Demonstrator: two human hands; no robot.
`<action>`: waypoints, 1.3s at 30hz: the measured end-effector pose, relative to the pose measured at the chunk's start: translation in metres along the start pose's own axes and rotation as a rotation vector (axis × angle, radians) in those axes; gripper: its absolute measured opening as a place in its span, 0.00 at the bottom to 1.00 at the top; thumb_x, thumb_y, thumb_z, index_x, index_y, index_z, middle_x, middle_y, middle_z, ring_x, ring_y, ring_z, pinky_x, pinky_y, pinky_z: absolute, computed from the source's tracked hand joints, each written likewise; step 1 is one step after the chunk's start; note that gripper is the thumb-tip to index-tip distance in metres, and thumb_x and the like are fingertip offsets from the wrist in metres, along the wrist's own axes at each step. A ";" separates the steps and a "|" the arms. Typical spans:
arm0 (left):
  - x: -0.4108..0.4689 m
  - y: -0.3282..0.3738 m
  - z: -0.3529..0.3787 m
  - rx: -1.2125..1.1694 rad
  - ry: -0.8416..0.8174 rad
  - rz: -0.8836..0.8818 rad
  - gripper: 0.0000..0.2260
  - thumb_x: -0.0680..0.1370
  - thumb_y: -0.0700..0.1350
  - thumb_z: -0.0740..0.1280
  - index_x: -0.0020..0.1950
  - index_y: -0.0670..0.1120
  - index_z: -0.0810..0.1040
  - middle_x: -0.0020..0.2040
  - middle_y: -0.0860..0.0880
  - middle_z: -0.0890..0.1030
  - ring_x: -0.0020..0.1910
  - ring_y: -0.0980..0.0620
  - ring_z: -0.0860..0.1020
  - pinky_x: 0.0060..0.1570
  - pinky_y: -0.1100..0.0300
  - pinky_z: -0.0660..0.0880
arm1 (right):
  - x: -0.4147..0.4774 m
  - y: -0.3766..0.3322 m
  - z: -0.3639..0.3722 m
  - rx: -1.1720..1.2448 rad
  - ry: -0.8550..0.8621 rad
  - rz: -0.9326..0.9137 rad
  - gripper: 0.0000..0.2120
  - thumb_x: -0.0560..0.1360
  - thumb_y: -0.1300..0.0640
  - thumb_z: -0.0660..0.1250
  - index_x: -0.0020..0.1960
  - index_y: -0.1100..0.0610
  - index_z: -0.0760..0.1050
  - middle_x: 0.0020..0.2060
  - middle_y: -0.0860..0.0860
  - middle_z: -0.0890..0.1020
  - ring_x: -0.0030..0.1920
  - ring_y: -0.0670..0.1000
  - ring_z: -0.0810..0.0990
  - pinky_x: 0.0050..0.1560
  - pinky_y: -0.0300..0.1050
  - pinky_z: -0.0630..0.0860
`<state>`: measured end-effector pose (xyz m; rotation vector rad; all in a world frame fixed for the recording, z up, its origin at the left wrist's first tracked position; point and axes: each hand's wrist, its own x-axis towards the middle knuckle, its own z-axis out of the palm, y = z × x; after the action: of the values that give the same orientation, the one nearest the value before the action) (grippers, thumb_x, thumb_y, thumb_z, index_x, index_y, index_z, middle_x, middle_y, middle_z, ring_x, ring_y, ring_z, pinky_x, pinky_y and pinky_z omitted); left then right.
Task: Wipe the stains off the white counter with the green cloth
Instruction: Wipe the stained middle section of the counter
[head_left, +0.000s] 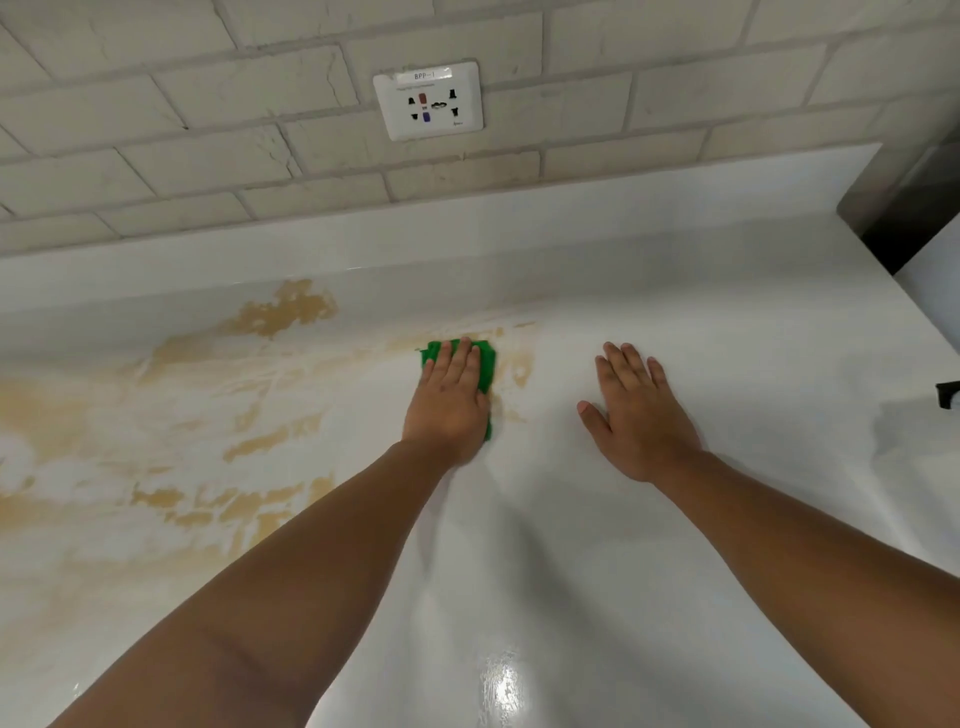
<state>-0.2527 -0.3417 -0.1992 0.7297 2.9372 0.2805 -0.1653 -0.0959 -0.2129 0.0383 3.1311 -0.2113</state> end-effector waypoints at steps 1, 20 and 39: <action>0.001 0.008 0.002 -0.002 -0.012 0.041 0.27 0.82 0.48 0.49 0.80 0.44 0.47 0.81 0.47 0.46 0.79 0.48 0.42 0.77 0.51 0.42 | 0.000 0.000 -0.001 0.006 0.000 -0.003 0.37 0.79 0.39 0.39 0.78 0.63 0.54 0.79 0.58 0.54 0.79 0.57 0.48 0.78 0.57 0.47; -0.092 -0.039 0.000 -0.059 0.000 0.305 0.27 0.80 0.48 0.49 0.79 0.46 0.54 0.80 0.49 0.53 0.79 0.52 0.47 0.78 0.53 0.46 | -0.005 0.002 -0.005 0.095 -0.009 -0.026 0.37 0.77 0.43 0.38 0.78 0.63 0.55 0.79 0.58 0.54 0.79 0.56 0.48 0.78 0.55 0.46; -0.022 0.094 0.018 0.014 -0.072 0.309 0.28 0.81 0.49 0.49 0.80 0.45 0.50 0.80 0.47 0.50 0.79 0.48 0.44 0.77 0.51 0.42 | -0.061 0.026 -0.007 0.056 0.001 -0.025 0.35 0.76 0.45 0.42 0.77 0.63 0.58 0.78 0.59 0.55 0.79 0.58 0.50 0.78 0.58 0.47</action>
<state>-0.1886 -0.2678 -0.1969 1.1709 2.7543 0.2510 -0.1037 -0.0706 -0.2089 -0.0003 3.1278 -0.2992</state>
